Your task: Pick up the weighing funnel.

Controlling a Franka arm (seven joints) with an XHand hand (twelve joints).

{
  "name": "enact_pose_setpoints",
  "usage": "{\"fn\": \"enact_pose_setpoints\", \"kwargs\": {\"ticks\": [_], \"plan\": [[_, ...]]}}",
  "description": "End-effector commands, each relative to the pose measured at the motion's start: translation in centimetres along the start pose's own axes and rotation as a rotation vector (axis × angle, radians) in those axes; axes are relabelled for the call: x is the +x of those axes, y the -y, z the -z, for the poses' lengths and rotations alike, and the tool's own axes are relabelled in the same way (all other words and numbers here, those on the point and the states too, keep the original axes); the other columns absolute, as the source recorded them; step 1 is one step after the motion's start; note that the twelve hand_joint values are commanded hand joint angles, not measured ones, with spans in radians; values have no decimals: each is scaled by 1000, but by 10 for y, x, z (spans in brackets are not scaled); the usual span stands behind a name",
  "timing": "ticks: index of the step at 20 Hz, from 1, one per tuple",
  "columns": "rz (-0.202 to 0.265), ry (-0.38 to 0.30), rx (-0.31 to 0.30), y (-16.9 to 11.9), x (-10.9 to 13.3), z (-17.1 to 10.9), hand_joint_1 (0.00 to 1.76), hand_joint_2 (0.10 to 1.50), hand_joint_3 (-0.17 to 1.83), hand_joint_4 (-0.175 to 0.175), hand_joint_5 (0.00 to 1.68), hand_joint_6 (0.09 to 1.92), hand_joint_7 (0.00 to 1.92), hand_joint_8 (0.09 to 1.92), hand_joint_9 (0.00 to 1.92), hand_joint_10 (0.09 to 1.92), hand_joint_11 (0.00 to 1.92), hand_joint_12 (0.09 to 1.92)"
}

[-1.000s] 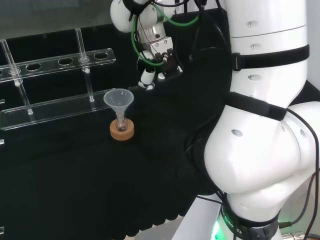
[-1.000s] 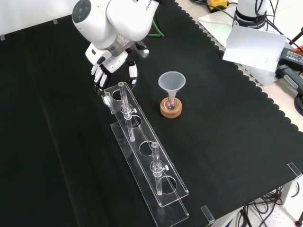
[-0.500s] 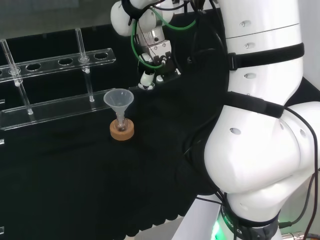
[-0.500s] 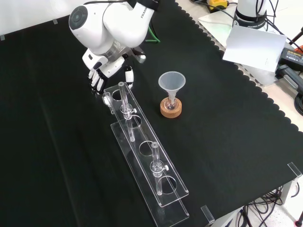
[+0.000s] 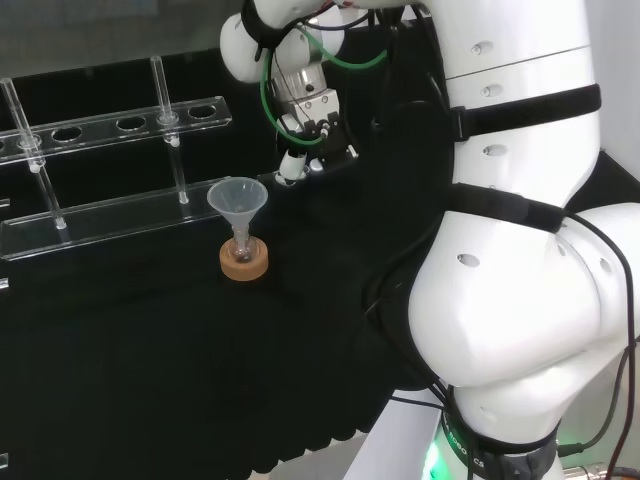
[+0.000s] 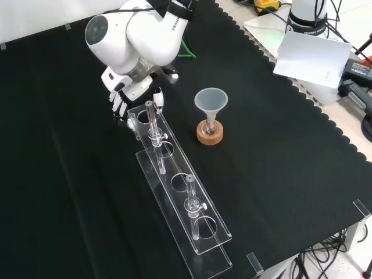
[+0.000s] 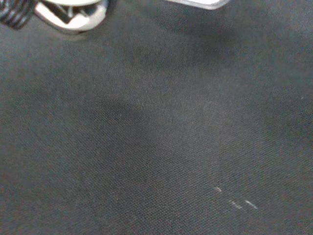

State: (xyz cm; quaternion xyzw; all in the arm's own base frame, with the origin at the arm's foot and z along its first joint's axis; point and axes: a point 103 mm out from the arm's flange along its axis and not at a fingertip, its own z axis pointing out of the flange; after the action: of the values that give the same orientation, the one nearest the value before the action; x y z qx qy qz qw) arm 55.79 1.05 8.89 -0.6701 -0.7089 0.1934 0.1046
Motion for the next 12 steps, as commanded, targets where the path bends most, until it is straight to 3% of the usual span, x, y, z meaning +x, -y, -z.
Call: {"fn": "enact_pose_setpoints", "kwargs": {"ticks": [1, 6, 12], "plan": [[-13, 9, -15, -11, 1, -6, 893, 588, 577, -23, 694, 191, 422, 673, 666, 560, 489, 1259], [-21, 15, -19, -13, 3, -4, 911, 580, 599, -22, 637, 379, 429, 669, 683, 535, 508, 1247], [-22, -4, -38, -13, -16, -4, 916, 578, 610, -23, 586, 516, 428, 674, 686, 534, 513, 1247]]}}
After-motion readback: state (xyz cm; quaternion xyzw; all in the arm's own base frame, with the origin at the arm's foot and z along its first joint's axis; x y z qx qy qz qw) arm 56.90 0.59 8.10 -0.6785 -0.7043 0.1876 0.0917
